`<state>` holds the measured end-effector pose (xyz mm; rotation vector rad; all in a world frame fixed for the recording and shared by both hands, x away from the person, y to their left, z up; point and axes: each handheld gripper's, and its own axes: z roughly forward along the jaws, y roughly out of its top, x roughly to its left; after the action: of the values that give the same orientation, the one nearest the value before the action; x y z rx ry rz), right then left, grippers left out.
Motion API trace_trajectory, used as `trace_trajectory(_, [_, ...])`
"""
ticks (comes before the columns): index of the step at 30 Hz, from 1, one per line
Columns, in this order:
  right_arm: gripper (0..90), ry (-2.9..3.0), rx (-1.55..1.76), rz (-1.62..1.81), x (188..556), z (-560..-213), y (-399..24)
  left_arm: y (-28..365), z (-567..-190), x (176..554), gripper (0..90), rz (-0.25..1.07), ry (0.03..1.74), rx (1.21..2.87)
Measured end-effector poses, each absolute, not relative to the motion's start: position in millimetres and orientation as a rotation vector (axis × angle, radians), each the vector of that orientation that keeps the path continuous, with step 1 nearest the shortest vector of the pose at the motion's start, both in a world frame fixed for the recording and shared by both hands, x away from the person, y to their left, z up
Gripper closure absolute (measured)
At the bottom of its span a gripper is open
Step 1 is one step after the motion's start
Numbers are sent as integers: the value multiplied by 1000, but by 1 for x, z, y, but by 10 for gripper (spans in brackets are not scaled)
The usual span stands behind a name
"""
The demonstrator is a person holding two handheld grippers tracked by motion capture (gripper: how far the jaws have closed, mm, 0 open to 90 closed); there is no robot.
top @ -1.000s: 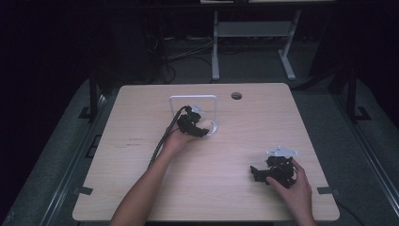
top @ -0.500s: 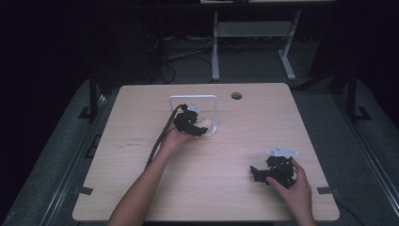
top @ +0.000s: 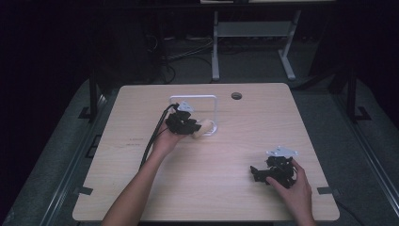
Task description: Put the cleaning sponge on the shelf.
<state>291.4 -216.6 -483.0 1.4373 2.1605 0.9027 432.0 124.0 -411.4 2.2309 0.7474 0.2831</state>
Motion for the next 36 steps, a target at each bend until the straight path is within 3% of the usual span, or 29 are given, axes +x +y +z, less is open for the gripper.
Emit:
trace_trajectory(5, [5, 2160, 1437, 903, 291, -483, -217, 123, -410, 423, 894, 215, 714, 2236])
trace_trajectory(15, [5, 2161, 1437, 903, 291, -483, -217, 116, -437, 415, 900, 153, 731, 2267])
trace_trajectory(36, [5, 2160, 1438, 903, 291, -483, -217, 132, -454, 429, 900, 227, 813, 2315])
